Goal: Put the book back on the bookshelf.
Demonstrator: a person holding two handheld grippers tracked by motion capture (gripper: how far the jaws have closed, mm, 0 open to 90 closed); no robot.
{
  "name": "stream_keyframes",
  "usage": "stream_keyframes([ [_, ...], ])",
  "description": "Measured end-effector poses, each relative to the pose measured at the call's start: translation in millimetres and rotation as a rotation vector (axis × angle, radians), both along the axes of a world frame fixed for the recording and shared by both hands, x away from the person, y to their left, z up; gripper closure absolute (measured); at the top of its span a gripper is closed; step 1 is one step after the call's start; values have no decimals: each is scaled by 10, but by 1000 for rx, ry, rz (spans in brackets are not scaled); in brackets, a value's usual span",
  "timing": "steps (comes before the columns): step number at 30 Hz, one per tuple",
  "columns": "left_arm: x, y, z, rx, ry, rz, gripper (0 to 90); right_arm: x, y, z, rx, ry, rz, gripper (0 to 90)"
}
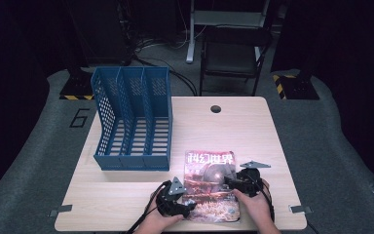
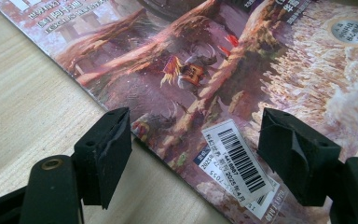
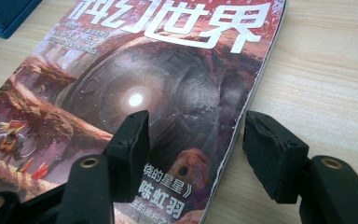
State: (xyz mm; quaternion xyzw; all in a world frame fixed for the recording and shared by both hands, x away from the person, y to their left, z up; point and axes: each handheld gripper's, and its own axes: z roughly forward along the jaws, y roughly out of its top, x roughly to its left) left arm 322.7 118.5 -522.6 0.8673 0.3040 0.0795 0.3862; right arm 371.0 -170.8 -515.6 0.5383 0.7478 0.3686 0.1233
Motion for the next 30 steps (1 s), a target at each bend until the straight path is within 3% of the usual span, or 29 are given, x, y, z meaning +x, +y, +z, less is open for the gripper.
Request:
stream_keyframes([
  [9,-28,-15,-17,-2,-24,14,258,-10,1,-5,26,7,-19,411],
  [30,-28,-7,-22,-3,-31,10,258,-24,1,1,74,34,-65,413],
])
